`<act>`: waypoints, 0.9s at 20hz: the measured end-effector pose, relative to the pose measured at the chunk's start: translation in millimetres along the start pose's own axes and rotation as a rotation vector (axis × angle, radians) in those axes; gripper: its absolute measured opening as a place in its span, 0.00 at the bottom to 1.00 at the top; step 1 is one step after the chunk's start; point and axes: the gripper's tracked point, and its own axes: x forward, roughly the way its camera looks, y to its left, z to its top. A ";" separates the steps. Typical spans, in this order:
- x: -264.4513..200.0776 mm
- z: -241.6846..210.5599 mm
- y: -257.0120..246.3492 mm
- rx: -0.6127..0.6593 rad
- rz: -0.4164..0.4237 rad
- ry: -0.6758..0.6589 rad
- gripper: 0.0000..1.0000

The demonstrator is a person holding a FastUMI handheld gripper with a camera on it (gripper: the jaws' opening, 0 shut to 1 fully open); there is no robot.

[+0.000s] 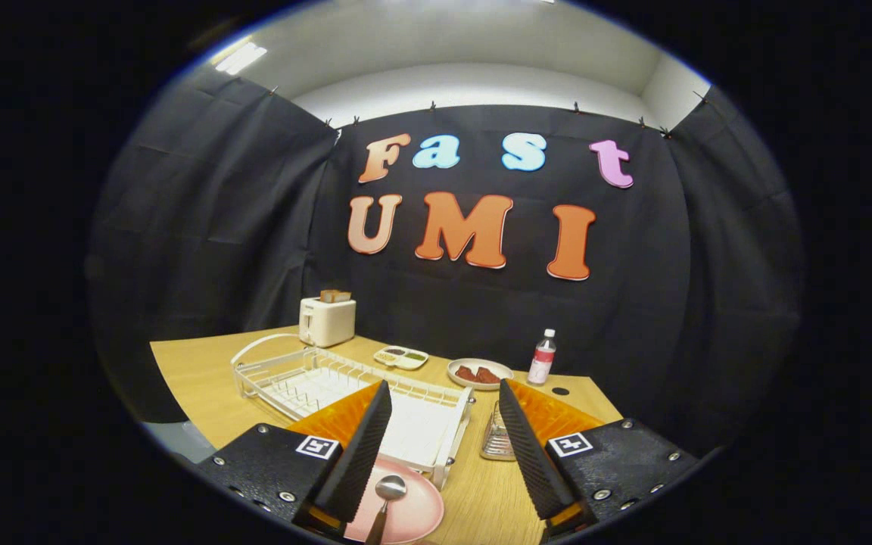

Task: Take the plate from the dish rack, then take the spoon from the basket and place it into the plate.

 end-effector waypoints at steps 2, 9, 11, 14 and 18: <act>-4.0 19.3 -6.5 0.008 -0.030 -0.035 0.88; -18.9 53.6 -9.5 0.093 -0.084 -0.040 0.91; -21.1 57.0 -15.3 0.108 -0.112 -0.039 0.92; -21.7 60.8 -11.6 0.141 -0.114 -0.025 0.93; -17.9 64.1 -7.7 0.146 -0.112 -0.026 0.93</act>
